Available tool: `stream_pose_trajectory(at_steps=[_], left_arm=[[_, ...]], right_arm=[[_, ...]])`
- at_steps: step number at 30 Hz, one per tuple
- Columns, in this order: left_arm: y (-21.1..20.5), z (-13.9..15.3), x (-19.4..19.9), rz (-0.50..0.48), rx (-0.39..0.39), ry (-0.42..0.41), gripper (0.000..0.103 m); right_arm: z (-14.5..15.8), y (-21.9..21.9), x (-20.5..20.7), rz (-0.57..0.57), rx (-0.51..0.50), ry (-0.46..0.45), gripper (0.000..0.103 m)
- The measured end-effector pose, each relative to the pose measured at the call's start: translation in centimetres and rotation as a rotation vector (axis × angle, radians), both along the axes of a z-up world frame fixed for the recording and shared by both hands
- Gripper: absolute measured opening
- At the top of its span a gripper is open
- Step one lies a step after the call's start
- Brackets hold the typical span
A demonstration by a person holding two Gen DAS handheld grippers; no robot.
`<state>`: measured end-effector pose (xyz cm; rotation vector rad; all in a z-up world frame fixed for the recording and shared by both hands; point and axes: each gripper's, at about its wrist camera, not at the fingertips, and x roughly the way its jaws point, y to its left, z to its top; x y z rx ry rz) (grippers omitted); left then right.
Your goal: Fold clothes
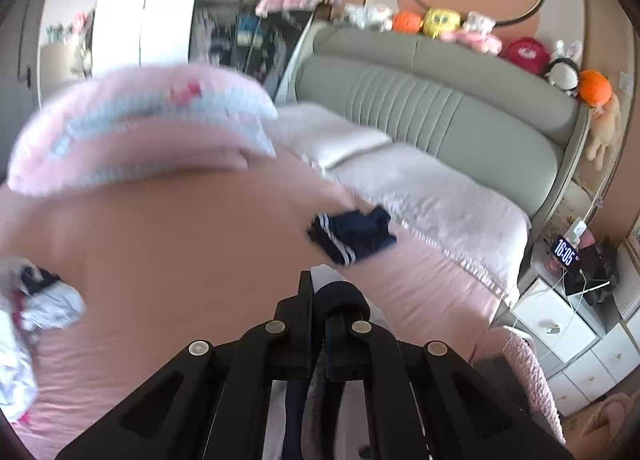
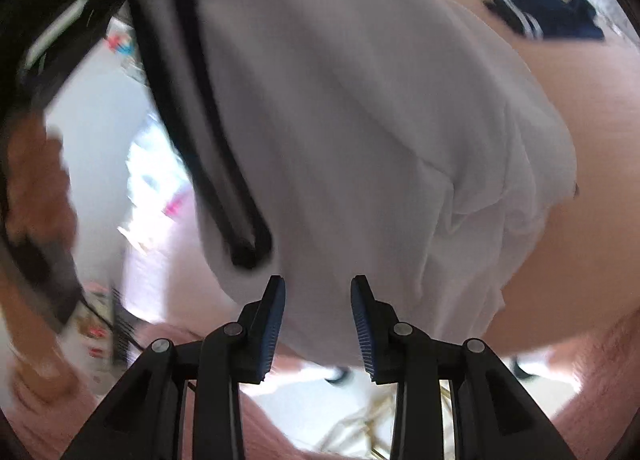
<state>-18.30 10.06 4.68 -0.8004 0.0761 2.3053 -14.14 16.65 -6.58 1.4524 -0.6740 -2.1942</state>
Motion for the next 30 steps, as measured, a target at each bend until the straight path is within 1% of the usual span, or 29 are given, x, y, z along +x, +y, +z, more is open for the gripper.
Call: stream_pose_trajectory(at_steps=[2,4,6,7,8,9,10,12,14,15,16,19,20,22,23,26,27,28,29,30], left_arm=[[-1.2,0.8,1.0,0.021,0.004,0.015,0.003],[-2.3,0.8,1.6,0.049,0.007,0.016,0.003],[-3.4,0.5,2.1,0.074,0.026,0.003,0.003],[-4.0,0.4,2.2,0.09,0.043,-0.003,0.003],[-4.7,0.3,2.4,0.11,0.064,-0.007,0.003],[-5.3,0.3,2.4,0.123,0.081,-0.006,0.003],[-6.0,0.3,2.6,0.139,0.098,-0.006,0.003],[-7.1,0.0,3.1,0.164,0.102,-0.013,0.003],[-8.0,-0.5,3.6,0.183,0.097,-0.019,0.003],[-8.7,-0.7,3.9,0.192,0.112,-0.02,0.003],[-9.4,-0.7,4.3,0.203,0.133,-0.023,0.003],[-11.0,-0.5,5.5,0.216,0.201,-0.033,0.003],[-11.3,-0.3,5.8,0.22,0.217,-0.033,0.003],[-11.2,0.0,6.6,0.219,0.227,-0.022,0.003],[-11.0,0.1,6.9,0.223,0.224,-0.014,0.003],[-10.7,0.4,7.9,0.241,0.216,0.009,0.003],[-10.8,0.5,8.3,0.252,0.224,0.016,0.003],[-11.1,0.6,8.6,0.268,0.238,0.022,0.003],[-11.4,0.7,8.8,0.284,0.249,0.025,0.003],[-11.8,0.7,9.0,0.301,0.259,0.024,0.003]], right_arm=[[2.1,-0.1,-0.5,-0.027,-0.078,0.057,0.054],[3.9,-1.1,-1.0,-0.021,-0.129,0.108,0.06],[4.5,-3.1,-1.5,0.006,-0.072,0.122,0.06],[4.1,-4.1,-1.7,-0.004,0.011,0.116,0.06],[3.3,-4.8,-1.9,-0.023,0.07,0.095,0.058],[1.9,-5.2,-2.0,-0.036,0.087,0.057,0.053],[0.4,-5.5,-2.1,-0.049,0.096,0.016,0.041],[-2.7,-5.2,-1.7,-0.068,0.043,-0.083,0.039],[-3.9,-4.4,-0.8,-0.081,-0.019,-0.103,0.039],[-4.3,-4.0,-0.4,-0.085,-0.044,-0.108,0.039],[-3.9,-3.6,-0.2,-0.084,-0.042,-0.094,0.039],[-2.1,-2.8,0.0,-0.122,0.045,-0.017,0.039],[-1.8,-2.7,-0.2,-0.123,0.056,-0.007,0.039],[-1.8,-3.2,-0.7,-0.092,0.015,-0.031,0.04],[-1.8,-3.9,-0.9,-0.066,-0.027,-0.041,0.04],[-1.4,-6.8,-1.9,0.039,-0.14,-0.022,0.04],[-1.5,-7.6,-2.4,0.059,-0.156,-0.019,0.04],[-2.0,-8.3,-2.8,0.042,-0.101,-0.038,0.039],[-2.8,-8.9,-3.1,0.029,-0.051,-0.061,0.036],[-4.0,-9.3,-3.2,0.034,-0.02,-0.102,0.03]])
